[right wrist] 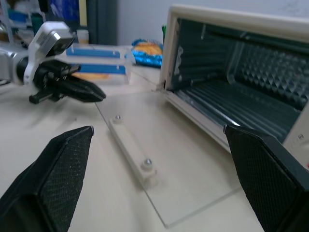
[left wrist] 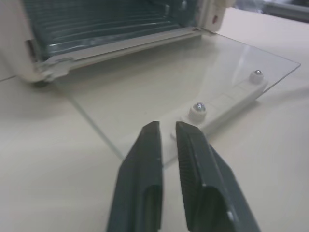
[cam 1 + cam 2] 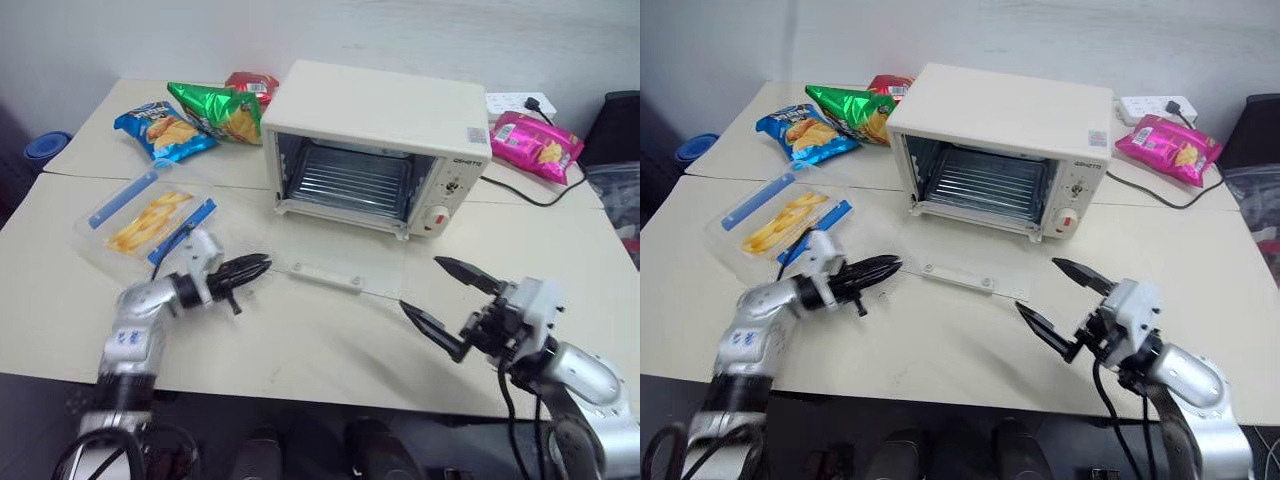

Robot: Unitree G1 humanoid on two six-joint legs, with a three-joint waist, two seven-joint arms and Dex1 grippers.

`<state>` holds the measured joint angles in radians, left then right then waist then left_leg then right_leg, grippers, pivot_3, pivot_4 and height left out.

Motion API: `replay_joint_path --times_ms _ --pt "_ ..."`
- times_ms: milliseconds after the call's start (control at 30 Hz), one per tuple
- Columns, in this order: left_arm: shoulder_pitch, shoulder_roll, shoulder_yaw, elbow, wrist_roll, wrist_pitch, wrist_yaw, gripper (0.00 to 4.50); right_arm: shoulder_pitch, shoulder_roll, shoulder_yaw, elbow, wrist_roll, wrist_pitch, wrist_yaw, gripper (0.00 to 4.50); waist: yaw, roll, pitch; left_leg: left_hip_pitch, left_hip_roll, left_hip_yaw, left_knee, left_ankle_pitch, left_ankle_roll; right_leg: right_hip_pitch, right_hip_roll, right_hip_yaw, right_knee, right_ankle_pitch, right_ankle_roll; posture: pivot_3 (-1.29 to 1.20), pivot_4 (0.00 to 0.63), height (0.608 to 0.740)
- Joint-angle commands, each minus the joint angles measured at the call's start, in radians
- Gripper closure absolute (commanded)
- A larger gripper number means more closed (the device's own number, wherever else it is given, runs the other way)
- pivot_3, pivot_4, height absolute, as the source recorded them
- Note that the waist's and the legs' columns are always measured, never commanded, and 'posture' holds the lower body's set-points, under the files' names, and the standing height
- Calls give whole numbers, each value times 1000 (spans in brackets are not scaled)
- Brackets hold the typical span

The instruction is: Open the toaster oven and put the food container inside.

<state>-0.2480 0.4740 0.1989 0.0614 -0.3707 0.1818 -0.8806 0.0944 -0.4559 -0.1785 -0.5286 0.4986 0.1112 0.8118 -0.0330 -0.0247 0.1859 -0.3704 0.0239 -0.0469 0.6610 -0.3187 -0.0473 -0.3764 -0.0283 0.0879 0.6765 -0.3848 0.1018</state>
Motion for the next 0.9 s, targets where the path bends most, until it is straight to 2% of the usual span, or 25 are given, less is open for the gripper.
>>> replay_joint_path --times_ms 33,100,167,200,333,400,500,600,733,800,900 --pt "94 32 169 -179 -96 77 115 2819 -36 6 32 26 9 -65 41 0 2 0 0 0 0 0 0 0 0 0 0 0 0 0 0 0 150 740" --pt "170 35 274 -251 -147 145 198 2210 -58 3 50 46 9 -94 69 0 7 0 0 0 1 -1 0 -1 0 1 1 -2 -1 0 0 0 150 740" --pt "315 17 488 -300 -228 214 302 1635 -117 6 96 78 14 -111 109 0 -2 0 0 0 1 -1 0 -1 0 1 0 -1 -1 0 0 0 150 740" --pt "362 9 554 -309 -260 236 335 1331 -136 5 111 90 12 -121 124 0 -12 0 0 1 1 0 0 -2 1 1 0 0 -2 0 0 0 150 740" --pt "417 6 693 -279 -320 302 471 107 -181 5 142 122 8 -133 146 0 -2 0 0 1 2 -1 0 -3 1 2 1 -2 -4 0 -1 0 150 740" --pt "418 19 725 -287 -386 353 485 21 -193 1 150 131 15 -123 151 0 8 0 0 1 1 -3 0 -3 1 3 0 -3 -4 0 -1 0 150 740" --pt "392 65 697 -314 -421 438 520 21 -199 -3 154 138 20 -115 150 0 13 -1 0 1 -2 -5 0 -3 1 4 -3 -5 -4 0 -1 0 150 740" --pt "268 145 654 -300 -448 586 652 21 -213 -16 154 148 20 -108 157 0 14 -1 0 0 -3 -5 0 -3 1 4 -4 -5 -4 0 -1 0 150 740" --pt "71 252 606 -265 -481 927 883 21 -208 -36 125 147 22 -108 145 0 5 -2 0 0 -3 -6 0 -3 1 3 -3 -6 -4 0 -1 0 150 740" --pt "-34 241 610 -244 -502 1050 976 21 -205 -39 112 147 24 -109 135 0 1 -1 0 -1 -3 -4 -2 -3 1 2 -3 -5 -4 0 -1 0 150 740" --pt "-147 219 614 -190 -436 1185 1091 21 -198 -34 112 144 18 -115 125 0 -6 -1 0 -1 -2 -2 -2 -3 0 0 -2 -5 -4 0 -1 0 150 740"
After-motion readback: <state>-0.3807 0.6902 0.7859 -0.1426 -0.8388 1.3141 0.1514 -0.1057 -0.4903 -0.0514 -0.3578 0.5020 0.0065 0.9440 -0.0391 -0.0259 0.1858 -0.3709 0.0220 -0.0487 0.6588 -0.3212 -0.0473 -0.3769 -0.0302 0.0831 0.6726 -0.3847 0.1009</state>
